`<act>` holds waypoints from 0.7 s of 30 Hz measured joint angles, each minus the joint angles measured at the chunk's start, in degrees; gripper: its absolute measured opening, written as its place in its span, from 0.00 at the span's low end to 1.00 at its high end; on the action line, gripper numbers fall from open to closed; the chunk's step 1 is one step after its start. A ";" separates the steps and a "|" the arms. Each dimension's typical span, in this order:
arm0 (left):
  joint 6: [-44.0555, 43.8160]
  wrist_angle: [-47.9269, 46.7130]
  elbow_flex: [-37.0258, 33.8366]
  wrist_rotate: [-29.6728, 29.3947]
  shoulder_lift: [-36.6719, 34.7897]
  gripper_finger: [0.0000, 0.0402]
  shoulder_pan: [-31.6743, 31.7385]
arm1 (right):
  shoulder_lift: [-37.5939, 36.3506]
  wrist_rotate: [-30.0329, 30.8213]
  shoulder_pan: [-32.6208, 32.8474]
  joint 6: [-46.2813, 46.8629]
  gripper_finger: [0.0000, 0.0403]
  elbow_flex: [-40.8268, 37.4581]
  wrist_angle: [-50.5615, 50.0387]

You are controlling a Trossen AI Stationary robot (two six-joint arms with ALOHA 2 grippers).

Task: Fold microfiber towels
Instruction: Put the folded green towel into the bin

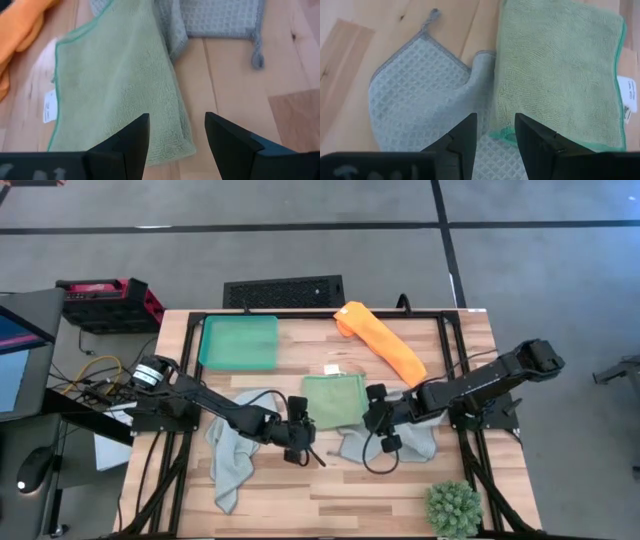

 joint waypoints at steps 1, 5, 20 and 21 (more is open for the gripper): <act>0.01 -0.03 -0.19 0.08 0.00 0.46 0.00 | 0.00 -0.06 -0.26 0.94 0.38 0.00 0.04; 0.01 -0.02 -0.70 0.06 0.00 0.46 0.00 | 0.00 -0.23 -1.45 5.37 0.38 0.00 0.07; 0.45 0.51 -1.03 1.28 0.04 0.46 0.06 | 0.00 -3.12 -1.87 -3.53 0.49 -0.02 2.47; 0.45 0.50 -1.03 1.28 0.04 0.46 0.11 | 0.00 -3.17 -1.87 -4.02 0.50 -0.02 2.49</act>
